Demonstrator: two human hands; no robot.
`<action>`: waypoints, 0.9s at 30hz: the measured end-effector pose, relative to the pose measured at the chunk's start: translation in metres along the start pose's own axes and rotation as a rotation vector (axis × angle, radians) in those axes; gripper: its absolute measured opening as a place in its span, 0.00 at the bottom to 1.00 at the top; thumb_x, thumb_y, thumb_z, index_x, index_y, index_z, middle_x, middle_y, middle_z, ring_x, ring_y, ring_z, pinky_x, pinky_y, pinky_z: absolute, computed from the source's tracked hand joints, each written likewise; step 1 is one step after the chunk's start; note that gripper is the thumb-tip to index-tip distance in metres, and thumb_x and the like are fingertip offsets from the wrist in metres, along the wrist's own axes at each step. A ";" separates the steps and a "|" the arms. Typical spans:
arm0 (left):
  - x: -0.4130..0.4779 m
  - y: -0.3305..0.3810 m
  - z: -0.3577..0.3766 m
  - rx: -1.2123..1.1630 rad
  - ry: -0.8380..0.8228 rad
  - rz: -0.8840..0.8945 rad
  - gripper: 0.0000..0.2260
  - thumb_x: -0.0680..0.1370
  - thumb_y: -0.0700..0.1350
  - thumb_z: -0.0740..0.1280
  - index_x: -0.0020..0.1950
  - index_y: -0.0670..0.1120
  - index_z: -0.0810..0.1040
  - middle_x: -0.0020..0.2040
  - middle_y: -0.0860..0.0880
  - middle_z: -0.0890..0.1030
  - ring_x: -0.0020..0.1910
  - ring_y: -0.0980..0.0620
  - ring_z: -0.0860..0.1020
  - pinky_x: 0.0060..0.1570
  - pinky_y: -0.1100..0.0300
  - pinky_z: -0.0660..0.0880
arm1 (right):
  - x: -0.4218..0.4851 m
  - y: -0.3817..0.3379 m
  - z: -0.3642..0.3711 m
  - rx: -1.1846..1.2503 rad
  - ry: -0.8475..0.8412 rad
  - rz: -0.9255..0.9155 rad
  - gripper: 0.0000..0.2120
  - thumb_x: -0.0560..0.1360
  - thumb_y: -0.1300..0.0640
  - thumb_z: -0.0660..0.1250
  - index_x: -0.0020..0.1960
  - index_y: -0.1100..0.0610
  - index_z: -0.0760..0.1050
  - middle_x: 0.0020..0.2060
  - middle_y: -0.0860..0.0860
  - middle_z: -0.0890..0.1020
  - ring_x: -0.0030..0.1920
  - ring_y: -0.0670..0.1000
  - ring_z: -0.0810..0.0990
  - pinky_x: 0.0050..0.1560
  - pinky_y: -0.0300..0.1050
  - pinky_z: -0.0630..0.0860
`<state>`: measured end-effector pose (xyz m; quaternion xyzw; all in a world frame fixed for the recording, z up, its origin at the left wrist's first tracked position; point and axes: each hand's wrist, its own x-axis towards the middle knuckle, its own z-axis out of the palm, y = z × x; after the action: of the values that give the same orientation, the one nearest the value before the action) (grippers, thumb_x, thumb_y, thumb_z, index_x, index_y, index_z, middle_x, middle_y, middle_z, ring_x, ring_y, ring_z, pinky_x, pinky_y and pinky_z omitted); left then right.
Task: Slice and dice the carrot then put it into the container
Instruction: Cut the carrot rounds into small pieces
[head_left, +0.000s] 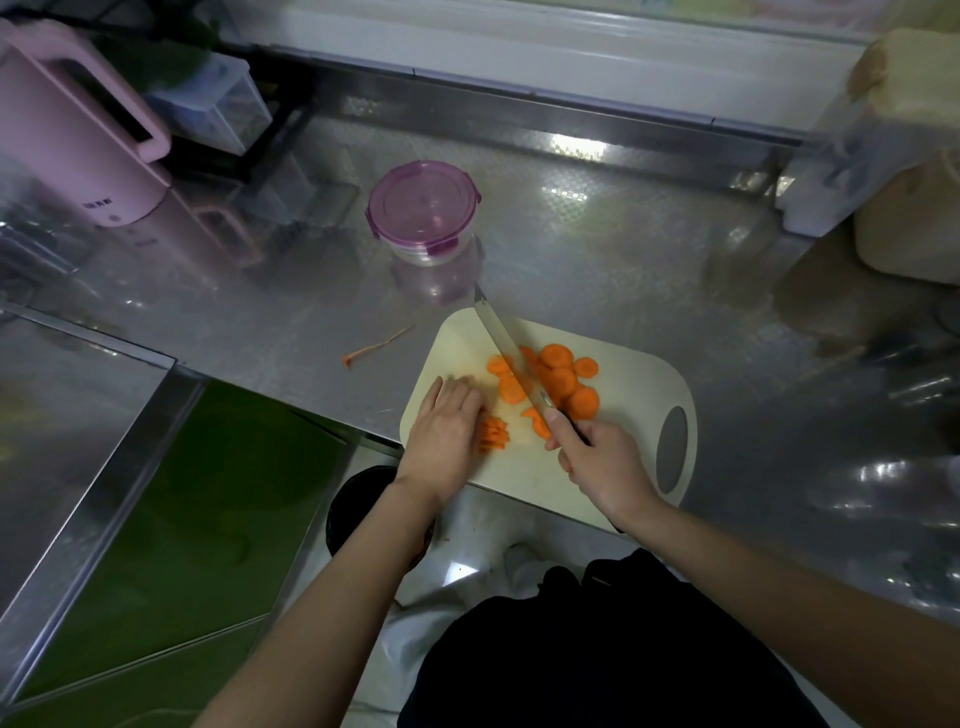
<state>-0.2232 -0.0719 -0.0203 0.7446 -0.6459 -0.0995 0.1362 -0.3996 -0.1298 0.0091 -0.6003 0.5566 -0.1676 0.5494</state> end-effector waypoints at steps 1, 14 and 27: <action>-0.003 0.001 -0.002 -0.018 -0.012 -0.003 0.13 0.81 0.47 0.53 0.56 0.42 0.73 0.65 0.40 0.73 0.69 0.44 0.66 0.72 0.58 0.43 | -0.001 0.000 0.001 -0.005 -0.009 -0.003 0.20 0.77 0.43 0.62 0.31 0.54 0.76 0.18 0.46 0.70 0.21 0.42 0.67 0.33 0.40 0.66; -0.018 0.001 0.011 -0.076 -0.025 -0.036 0.21 0.75 0.52 0.57 0.58 0.39 0.78 0.51 0.43 0.78 0.52 0.44 0.76 0.57 0.57 0.69 | -0.013 0.005 0.005 -0.019 -0.045 0.008 0.20 0.77 0.45 0.63 0.32 0.56 0.77 0.20 0.47 0.70 0.20 0.42 0.67 0.31 0.38 0.65; -0.017 0.015 0.020 -0.055 0.092 -0.109 0.18 0.74 0.41 0.69 0.62 0.37 0.75 0.53 0.41 0.77 0.52 0.42 0.77 0.54 0.53 0.75 | -0.016 0.006 0.017 -0.160 -0.034 -0.052 0.21 0.78 0.44 0.61 0.30 0.52 0.74 0.21 0.47 0.72 0.28 0.47 0.72 0.41 0.46 0.72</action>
<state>-0.2465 -0.0584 -0.0343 0.7785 -0.5945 -0.0898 0.1804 -0.3938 -0.1071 0.0046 -0.6592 0.5430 -0.1269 0.5045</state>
